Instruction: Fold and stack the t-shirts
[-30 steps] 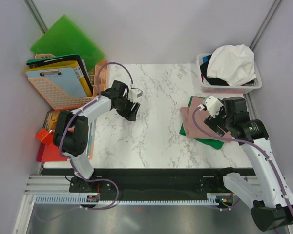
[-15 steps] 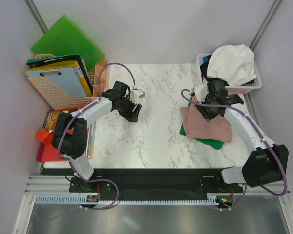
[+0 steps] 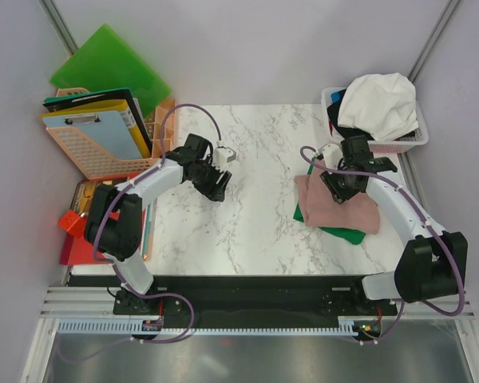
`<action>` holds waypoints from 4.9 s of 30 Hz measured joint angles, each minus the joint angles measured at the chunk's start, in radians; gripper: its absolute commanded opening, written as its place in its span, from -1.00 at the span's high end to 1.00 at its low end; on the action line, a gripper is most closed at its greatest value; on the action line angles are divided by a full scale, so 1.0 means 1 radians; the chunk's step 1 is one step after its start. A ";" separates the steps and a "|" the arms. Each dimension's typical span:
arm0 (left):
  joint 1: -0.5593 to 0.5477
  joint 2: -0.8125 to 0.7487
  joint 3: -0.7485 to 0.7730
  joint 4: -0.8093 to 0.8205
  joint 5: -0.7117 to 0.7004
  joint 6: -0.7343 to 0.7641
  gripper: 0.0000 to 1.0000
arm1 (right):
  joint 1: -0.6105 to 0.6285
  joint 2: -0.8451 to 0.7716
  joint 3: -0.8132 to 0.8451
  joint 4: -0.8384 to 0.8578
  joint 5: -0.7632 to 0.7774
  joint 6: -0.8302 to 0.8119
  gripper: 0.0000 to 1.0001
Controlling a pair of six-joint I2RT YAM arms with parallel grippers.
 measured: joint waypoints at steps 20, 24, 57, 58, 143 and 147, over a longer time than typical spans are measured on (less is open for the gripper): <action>-0.007 0.000 0.000 -0.014 0.000 0.001 -0.36 | -0.179 0.238 -0.109 -0.019 -0.171 0.011 -0.56; -0.007 0.000 0.000 -0.014 0.000 0.001 -0.36 | -0.285 0.257 -0.087 -0.027 -0.187 -0.013 -0.56; -0.028 0.037 0.006 -0.018 -0.001 0.008 -0.35 | -0.537 0.069 0.250 -0.256 -0.232 -0.232 -0.77; -0.032 0.040 0.009 -0.019 -0.002 0.008 -0.35 | -0.527 0.064 0.266 -0.266 -0.240 -0.233 -0.79; -0.050 0.072 0.030 -0.038 -0.032 0.026 -0.34 | -0.230 0.428 0.386 0.093 0.225 -0.005 1.00; -0.050 0.072 0.030 -0.038 -0.032 0.026 -0.34 | -0.306 0.377 0.374 0.098 0.191 -0.005 1.00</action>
